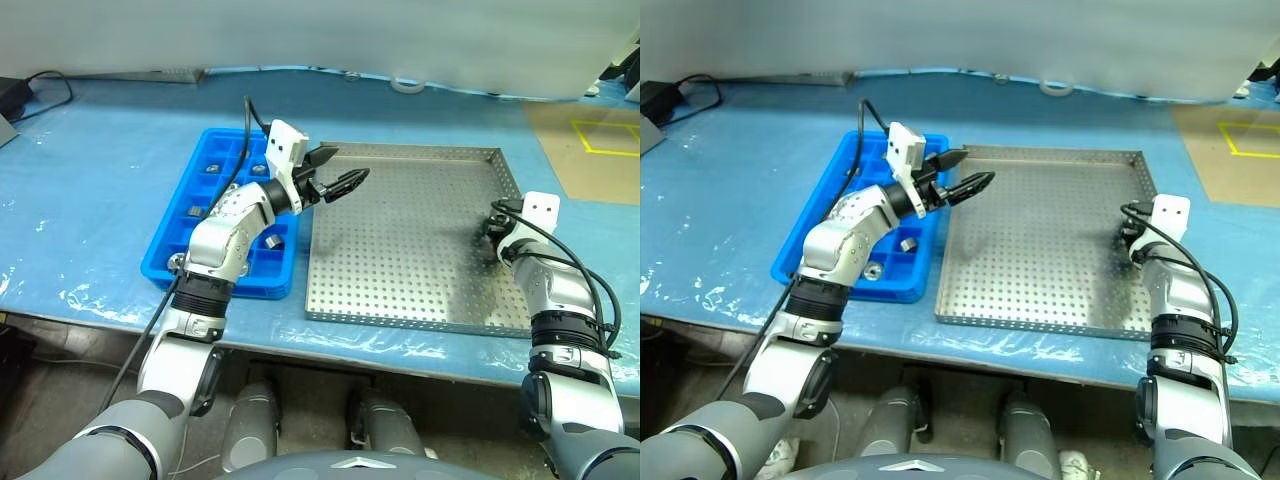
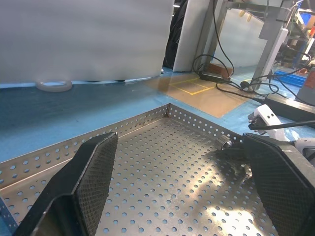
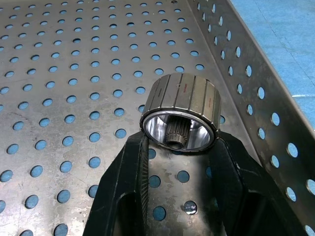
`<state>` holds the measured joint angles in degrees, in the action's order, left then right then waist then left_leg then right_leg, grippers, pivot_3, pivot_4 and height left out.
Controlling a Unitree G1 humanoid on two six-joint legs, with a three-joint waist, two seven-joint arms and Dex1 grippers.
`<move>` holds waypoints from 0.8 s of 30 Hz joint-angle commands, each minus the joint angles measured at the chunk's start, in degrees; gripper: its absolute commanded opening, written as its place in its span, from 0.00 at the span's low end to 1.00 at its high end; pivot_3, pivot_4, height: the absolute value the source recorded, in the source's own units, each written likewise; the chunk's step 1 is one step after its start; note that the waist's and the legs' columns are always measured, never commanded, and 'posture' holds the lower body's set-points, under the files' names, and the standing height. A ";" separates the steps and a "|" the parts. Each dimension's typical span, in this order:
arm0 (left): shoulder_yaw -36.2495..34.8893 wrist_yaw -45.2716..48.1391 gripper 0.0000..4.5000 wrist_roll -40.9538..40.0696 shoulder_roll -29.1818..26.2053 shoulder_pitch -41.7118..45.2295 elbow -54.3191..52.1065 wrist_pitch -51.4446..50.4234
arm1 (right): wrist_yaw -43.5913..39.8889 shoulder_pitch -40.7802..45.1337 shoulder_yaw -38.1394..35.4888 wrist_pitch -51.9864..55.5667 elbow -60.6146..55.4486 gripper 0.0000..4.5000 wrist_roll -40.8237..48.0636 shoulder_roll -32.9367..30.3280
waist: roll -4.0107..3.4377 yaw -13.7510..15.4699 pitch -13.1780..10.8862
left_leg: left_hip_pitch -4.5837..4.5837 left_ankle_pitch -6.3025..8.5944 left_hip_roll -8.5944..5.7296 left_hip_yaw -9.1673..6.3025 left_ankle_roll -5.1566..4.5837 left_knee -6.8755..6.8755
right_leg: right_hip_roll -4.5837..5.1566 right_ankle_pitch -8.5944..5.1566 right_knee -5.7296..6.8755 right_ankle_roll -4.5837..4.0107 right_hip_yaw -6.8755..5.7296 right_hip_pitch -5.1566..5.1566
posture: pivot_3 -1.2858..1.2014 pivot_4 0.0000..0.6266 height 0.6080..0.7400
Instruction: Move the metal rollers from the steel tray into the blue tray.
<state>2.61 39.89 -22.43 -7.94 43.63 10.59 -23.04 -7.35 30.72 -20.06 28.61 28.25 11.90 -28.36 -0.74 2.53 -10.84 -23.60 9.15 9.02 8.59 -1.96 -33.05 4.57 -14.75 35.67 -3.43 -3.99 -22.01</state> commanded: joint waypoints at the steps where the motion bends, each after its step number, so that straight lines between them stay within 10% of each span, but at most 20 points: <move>1: -0.02 0.21 0.95 -0.48 -0.02 0.27 -2.60 -0.04 | 0.63 -0.83 0.36 0.52 -0.60 0.31 -0.47 0.36 | 0.00 -0.01 0.00 | 0.00 0.00 0.00 0.00 0.00 0.00 | 0.00 0.00 0.00 0.00 0.00 0.00 | 0.47 0.24 1.00; 15: -0.67 1.62 0.95 -1.55 -0.87 0.98 -2.70 -0.47 | -15.45 -1.15 5.74 -1.99 -19.86 0.31 6.27 2.07 | -0.11 -0.38 -0.04 | -0.36 -0.01 0.04 0.06 -0.01 0.02 | -0.03 0.05 0.07 0.08 0.06 -0.45 | 0.47 0.24 1.00; 24: -5.74 6.33 0.95 -4.62 -11.67 0.14 -8.79 -3.10 | -24.09 2.41 15.41 -0.41 -24.66 0.31 6.07 3.45 | -0.11 -0.21 -0.05 | -0.43 -0.03 0.15 0.05 0.02 0.01 | -0.09 0.05 0.07 0.08 0.04 -0.51 | 0.51 0.24 1.00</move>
<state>-0.50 45.63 -25.84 -17.72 43.43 6.83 -25.90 -29.65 30.88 -6.06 29.04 5.63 17.84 -25.24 -0.85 2.32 -10.89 -24.03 9.11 9.19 8.64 -1.92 -33.04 4.47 -14.70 35.75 -3.36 -3.93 -22.57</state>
